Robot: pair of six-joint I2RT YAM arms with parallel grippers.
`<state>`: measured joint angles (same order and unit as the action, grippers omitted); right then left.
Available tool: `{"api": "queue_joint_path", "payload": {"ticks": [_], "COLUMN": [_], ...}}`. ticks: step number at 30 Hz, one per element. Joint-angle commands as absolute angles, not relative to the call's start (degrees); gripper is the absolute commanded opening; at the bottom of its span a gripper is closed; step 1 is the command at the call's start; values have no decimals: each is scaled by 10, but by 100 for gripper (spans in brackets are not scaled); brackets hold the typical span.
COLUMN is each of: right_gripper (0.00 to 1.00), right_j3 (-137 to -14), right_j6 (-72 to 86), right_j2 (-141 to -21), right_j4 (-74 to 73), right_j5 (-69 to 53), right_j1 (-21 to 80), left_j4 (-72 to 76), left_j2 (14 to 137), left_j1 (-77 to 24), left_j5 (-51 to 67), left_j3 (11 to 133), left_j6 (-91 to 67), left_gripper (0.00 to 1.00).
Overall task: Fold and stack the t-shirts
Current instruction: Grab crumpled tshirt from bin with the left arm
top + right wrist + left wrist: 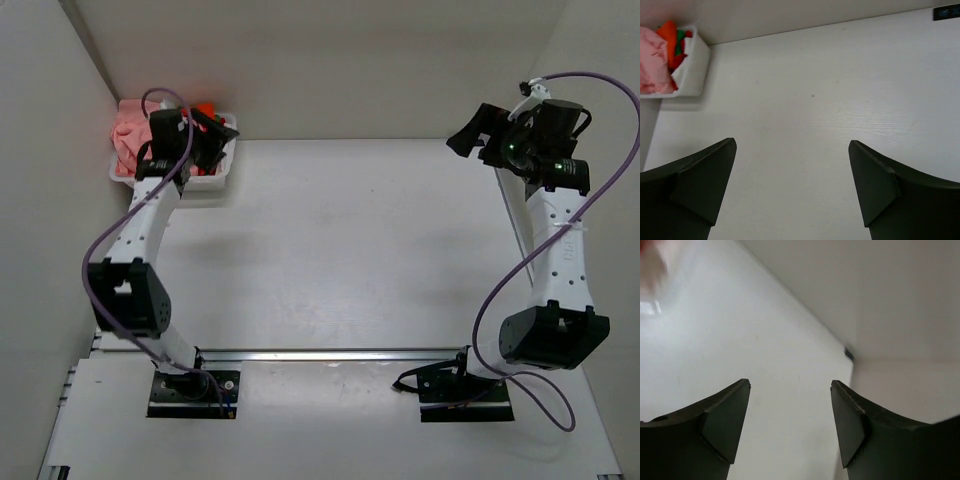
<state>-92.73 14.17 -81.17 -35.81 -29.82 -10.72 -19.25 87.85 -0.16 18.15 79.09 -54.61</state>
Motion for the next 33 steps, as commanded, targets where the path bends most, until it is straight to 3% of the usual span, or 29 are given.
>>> {"api": "queue_joint_path", "payload": {"ticks": [1,5,9,17,23,30,31,32,33], "right_gripper": [90,85,84,82,80,78,79,78,77], "right_j3": [-977,-943,-887,-868,-850,-844,-842,-839,-832], "right_j6": [127,144,149,145,149,147,148,149,152], "right_j2": [-849,-863,-854,-838,-840,-836,-838,-838,-834], "right_j4": [-396,-403,-393,-403,-403,-405,-406,-406,-403], "right_j5": [-181,-149,-171,-179,-188,-192,-193,-196,-201], "right_j1": [-71,-40,-33,-41,-53,-53,-52,-51,-52], "left_j4": [-242,-309,-390,-371,-417,-433,-428,-426,-425], "left_j2": [968,1104,1207,1245,1333,1416,1419,1421,1422], "left_j1": [-17,-3,33,98,105,112,110,112,114], "left_j5": [-78,-236,-308,-302,-257,-177,-172,-163,-159], "left_j3": [949,1129,1291,1263,1332,1390,1397,1404,1411], "left_j6": [-509,-505,-495,-490,-500,-538,-538,-539,-543], "left_gripper": [75,71,83,84,88,82,78,59,26]}}
